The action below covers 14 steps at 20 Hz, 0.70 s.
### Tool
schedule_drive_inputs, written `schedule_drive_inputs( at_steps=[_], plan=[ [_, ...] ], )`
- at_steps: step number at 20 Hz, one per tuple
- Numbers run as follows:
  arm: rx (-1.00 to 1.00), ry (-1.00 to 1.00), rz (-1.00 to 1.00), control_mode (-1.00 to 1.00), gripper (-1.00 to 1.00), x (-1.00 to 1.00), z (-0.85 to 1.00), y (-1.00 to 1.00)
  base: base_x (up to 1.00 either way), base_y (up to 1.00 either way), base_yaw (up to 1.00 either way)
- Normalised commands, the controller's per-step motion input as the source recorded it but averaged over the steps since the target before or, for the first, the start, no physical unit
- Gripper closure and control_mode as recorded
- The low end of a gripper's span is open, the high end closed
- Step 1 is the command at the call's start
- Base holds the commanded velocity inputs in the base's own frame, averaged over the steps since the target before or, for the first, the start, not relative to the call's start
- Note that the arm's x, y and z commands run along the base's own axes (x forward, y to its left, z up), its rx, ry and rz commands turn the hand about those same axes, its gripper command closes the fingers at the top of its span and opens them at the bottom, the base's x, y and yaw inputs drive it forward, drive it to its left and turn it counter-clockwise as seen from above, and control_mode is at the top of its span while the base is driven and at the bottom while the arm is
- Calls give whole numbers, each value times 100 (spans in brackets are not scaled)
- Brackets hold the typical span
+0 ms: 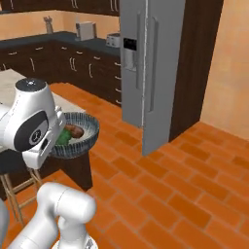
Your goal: Pick the chicken drumstick and broccoli from their plates and place them in the bowl. Then put the bowl in the fridge.
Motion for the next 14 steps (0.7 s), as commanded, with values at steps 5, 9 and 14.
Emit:
schedule_drive_inputs(
  at_steps=[5,9,14],
  plan=[
    [0,0,0,100,100,0,0,0,85,-100,52],
    [0,0,0,100,100,0,0,0,58,-85,64],
    [0,0,0,100,100,0,0,0,35,-96,60]
  ],
)
